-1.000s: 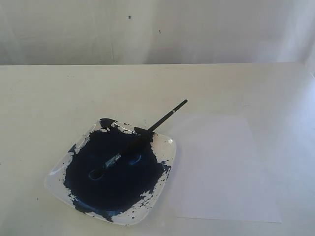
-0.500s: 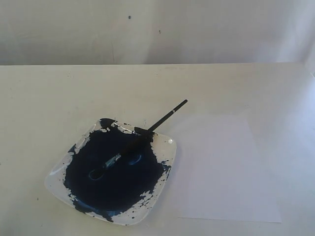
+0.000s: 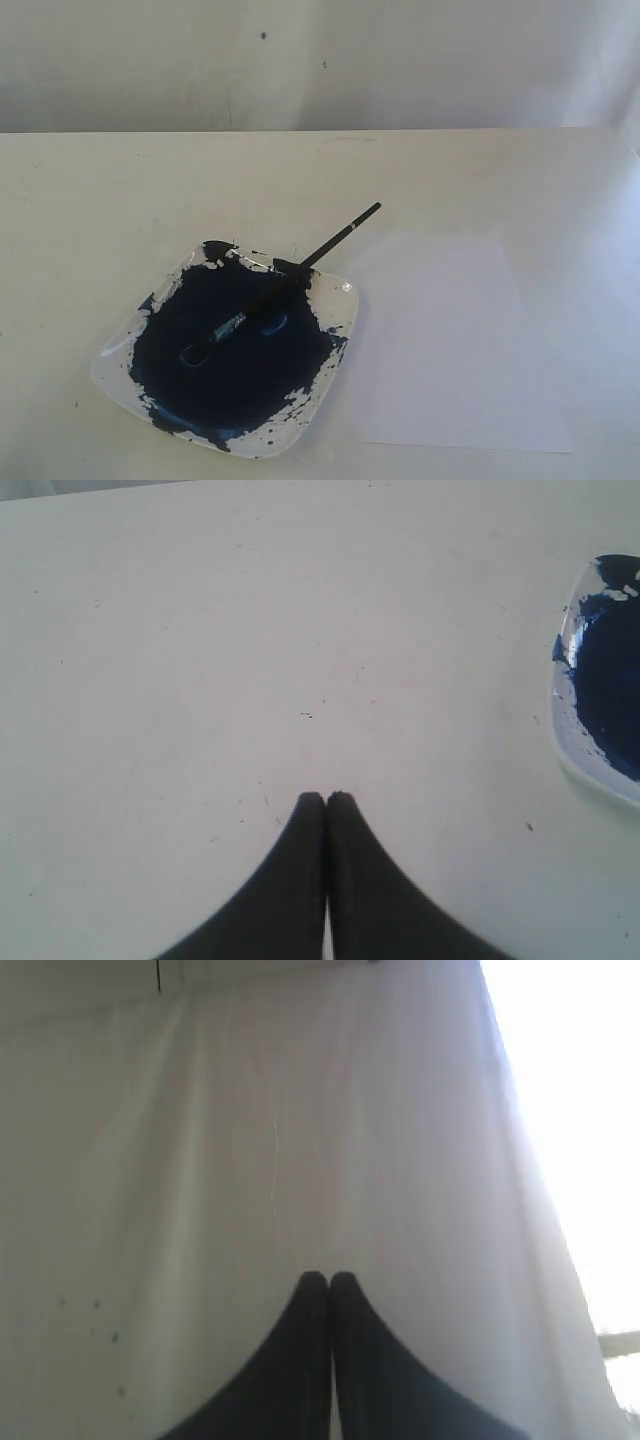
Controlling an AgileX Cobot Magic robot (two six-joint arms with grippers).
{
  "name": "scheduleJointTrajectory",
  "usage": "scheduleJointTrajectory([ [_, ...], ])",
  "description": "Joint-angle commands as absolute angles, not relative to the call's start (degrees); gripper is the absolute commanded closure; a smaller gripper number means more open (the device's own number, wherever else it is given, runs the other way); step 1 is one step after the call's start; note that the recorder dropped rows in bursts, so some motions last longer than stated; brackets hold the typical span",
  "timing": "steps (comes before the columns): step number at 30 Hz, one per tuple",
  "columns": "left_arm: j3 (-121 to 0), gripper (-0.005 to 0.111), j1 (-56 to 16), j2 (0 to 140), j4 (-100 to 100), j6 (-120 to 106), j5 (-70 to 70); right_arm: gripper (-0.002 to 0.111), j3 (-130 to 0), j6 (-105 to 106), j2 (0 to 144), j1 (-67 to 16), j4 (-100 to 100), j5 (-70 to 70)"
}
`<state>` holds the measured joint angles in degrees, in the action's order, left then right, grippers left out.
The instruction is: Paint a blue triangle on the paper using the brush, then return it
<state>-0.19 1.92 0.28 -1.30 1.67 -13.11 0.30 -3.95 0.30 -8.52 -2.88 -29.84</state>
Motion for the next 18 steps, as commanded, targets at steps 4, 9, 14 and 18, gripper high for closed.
scheduleJointTrajectory([
  [4, 0.0, 0.107, 2.03, 0.0, -1.34, 2.1, -12.89, 0.108, -1.29, -34.69, 0.0, -8.66, -3.07, -26.72],
  [9, 0.0, 0.107, 2.03, 0.0, -1.34, 2.1, -12.89, 0.108, -8.03, -37.33, 5.1, -8.66, -2.75, -1.75],
  [14, 0.0, 0.107, 2.03, 0.0, -1.34, 2.1, -12.89, 0.108, -16.16, -35.8, 17.74, -9.77, -3.11, 10.71],
  [18, 0.0, 0.107, 2.03, 0.0, -1.34, 2.1, -12.89, 0.108, -22.34, -20.99, 29.29, -14.24, -14.18, 18.79],
])
